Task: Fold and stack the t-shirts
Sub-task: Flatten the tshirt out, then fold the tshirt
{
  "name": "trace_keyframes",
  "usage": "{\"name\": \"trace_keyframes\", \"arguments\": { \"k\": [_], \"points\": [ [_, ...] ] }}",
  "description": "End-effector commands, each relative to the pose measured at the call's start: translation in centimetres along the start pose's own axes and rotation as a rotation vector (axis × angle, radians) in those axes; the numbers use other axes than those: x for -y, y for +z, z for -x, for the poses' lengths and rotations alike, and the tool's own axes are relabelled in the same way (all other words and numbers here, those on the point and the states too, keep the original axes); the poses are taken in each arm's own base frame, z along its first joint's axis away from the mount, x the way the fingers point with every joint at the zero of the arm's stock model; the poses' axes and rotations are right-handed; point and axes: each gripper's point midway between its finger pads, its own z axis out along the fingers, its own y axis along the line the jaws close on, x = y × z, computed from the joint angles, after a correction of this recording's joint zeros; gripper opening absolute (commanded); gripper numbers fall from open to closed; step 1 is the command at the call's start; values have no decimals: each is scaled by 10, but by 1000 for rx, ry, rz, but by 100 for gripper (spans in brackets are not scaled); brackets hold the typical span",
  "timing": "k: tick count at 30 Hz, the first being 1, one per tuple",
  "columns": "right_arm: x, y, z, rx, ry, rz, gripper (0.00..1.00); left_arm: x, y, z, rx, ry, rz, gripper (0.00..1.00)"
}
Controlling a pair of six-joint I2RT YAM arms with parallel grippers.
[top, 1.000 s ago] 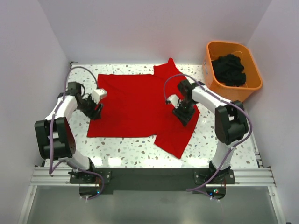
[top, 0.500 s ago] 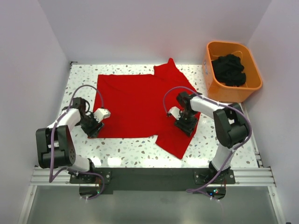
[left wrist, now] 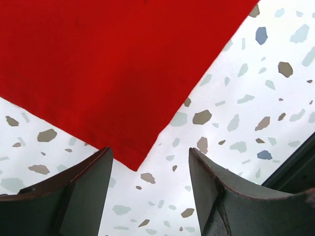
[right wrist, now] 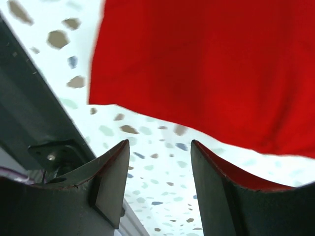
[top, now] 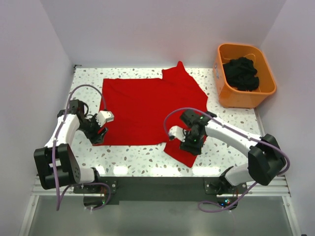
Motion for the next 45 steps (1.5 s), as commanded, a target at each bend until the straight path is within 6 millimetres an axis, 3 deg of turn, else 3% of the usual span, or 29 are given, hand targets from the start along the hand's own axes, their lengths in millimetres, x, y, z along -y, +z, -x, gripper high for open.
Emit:
{"name": "trace_keyframes", "arguments": {
  "k": [1,9,15,19,23,26,35,45],
  "points": [
    [-28,25,3,-21,-110,-6,63,12,-9,1,41,-5,-49,69],
    [-45,48,8,-80,-220,-21,63,5,-16,-2,43,-43,-35,70],
    [-27,49,1,-102,-241,-125,57,4,-15,-5,46,-58,-21,70],
    [-9,32,3,-62,-211,-149,56,1,-14,-5,46,-56,-11,69],
    [13,23,-9,-63,-185,-150,56,-4,-12,-6,39,-61,1,69],
    [23,27,-19,-80,-197,-149,56,-9,-10,-4,39,-65,3,69],
    [50,31,-24,-79,-141,-170,55,-18,-12,-1,44,-74,31,69],
    [59,48,-29,-94,-132,-162,53,-24,-7,-3,36,-72,39,68]
  ]
}}
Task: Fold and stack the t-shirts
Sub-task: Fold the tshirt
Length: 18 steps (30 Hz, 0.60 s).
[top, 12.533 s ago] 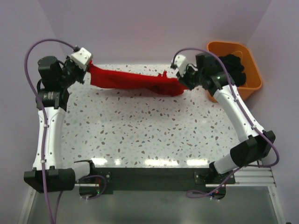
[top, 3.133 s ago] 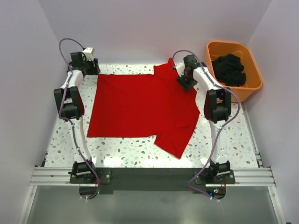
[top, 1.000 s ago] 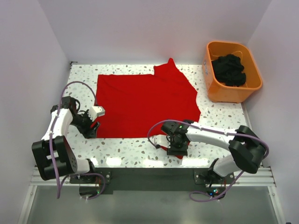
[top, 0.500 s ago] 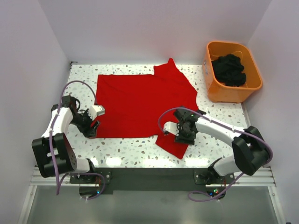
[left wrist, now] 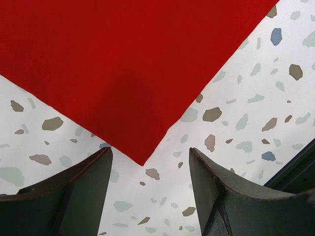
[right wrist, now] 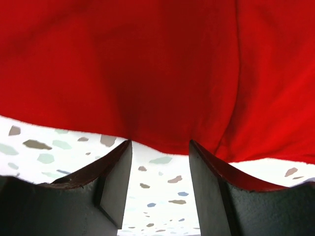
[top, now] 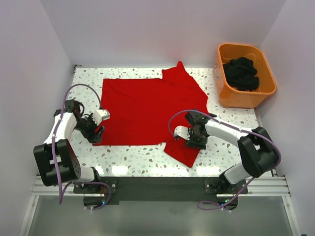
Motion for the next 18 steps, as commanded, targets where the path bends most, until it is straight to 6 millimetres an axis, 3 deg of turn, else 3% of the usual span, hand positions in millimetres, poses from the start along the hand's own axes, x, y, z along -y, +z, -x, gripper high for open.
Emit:
{"name": "trace_keyframes", "arguments": {
  "k": [1,3,5,6,10,18],
  "points": [
    [15,6,9,22,-21,-42,53,-16,-3,7,25,17,47,68],
    [14,14,6,8,-22,-36,50,-19,-2,6,20,25,58,68],
    [11,21,3,-3,-29,-31,31,-19,-1,6,19,44,56,67],
    [9,23,0,-9,-27,-26,31,-19,0,6,21,44,55,66],
    [4,28,-5,-29,-22,-11,0,-16,2,2,19,121,41,64],
    [2,22,-6,-25,-13,5,0,-5,3,-13,-40,404,-35,53]
  ]
}}
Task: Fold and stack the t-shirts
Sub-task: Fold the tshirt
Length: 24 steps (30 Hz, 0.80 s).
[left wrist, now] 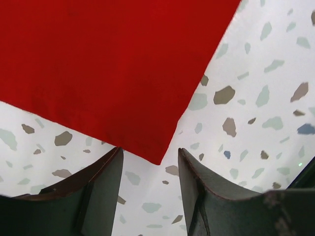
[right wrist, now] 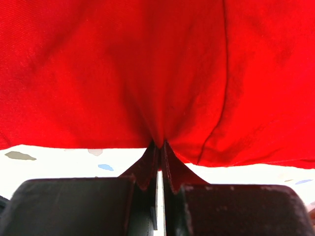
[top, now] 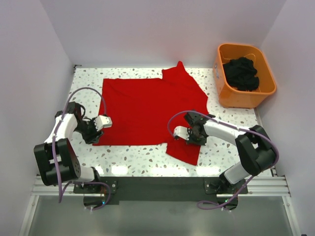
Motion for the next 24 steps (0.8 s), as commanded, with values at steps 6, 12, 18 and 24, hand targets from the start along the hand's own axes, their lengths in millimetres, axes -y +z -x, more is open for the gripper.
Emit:
{"name": "trace_keyframes", "arguments": {
  "k": [6,12,18,24],
  "points": [
    [-5,6,-6,0,23,49,0,-4,0,-11,-47,240,-35,50],
    [-2,3,-10,-3,42,59,0,3,9,-22,-72,260,-67,50],
    [0,1,-9,-7,48,62,0,15,24,-33,-82,257,-88,50],
    [1,-1,-9,-11,44,67,0,15,39,-46,-101,251,-70,49]
  ]
}}
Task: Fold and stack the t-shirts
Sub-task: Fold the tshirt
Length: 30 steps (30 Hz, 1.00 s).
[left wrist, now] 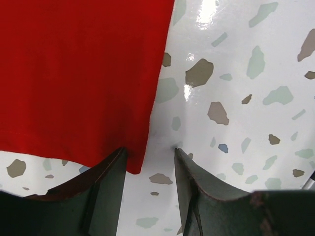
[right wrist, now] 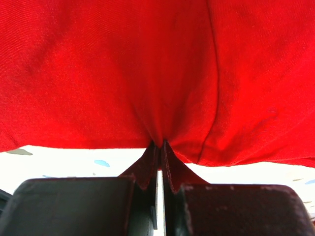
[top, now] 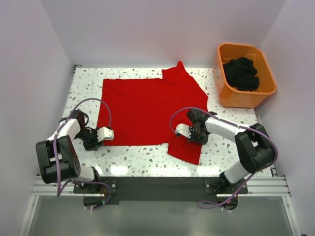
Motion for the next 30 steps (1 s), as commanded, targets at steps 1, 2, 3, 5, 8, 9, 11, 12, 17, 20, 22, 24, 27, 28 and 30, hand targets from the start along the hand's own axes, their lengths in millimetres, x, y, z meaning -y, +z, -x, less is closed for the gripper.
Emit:
{"name": "trace_keyframes", "arguments": {
  "k": [1,2,3,5,8,9,11,12,17,20,22,24,27,28,30],
  "points": [
    [-3,0,-3,-15,-3,35,0,-2,14,-12,-26,31,23,47],
    [-3,-1,-4,-19,-3,36,0,-2,16,-14,-29,36,25,45],
    [-3,-1,-3,-19,-3,37,0,2,18,-15,-31,40,16,43],
    [-3,-3,-2,-16,-2,36,0,5,19,-16,-37,47,5,35],
    [-2,-3,-2,-16,0,36,0,8,16,-17,-46,63,-2,21],
    [-3,-4,-2,-15,0,40,0,6,14,-15,-45,69,5,17],
    [-4,-4,1,1,6,49,0,5,10,-12,-33,73,8,7],
    [-4,-4,2,4,8,48,0,0,6,-9,-29,79,19,3],
    [-6,-12,2,16,14,48,0,-7,-16,9,27,73,33,0],
    [-8,-23,3,32,23,43,0,-13,-29,20,59,66,54,0],
    [-8,-33,4,58,30,27,0,-15,-35,23,66,66,68,0],
    [-13,-39,1,60,32,30,0,-8,-39,25,65,67,62,0],
    [-22,-47,-5,62,33,39,0,6,-37,22,52,63,35,0],
    [-23,-51,-6,72,33,31,0,8,-40,21,49,63,47,0],
    [-26,-57,-8,76,35,30,0,9,-43,21,53,50,65,0]
  ]
}}
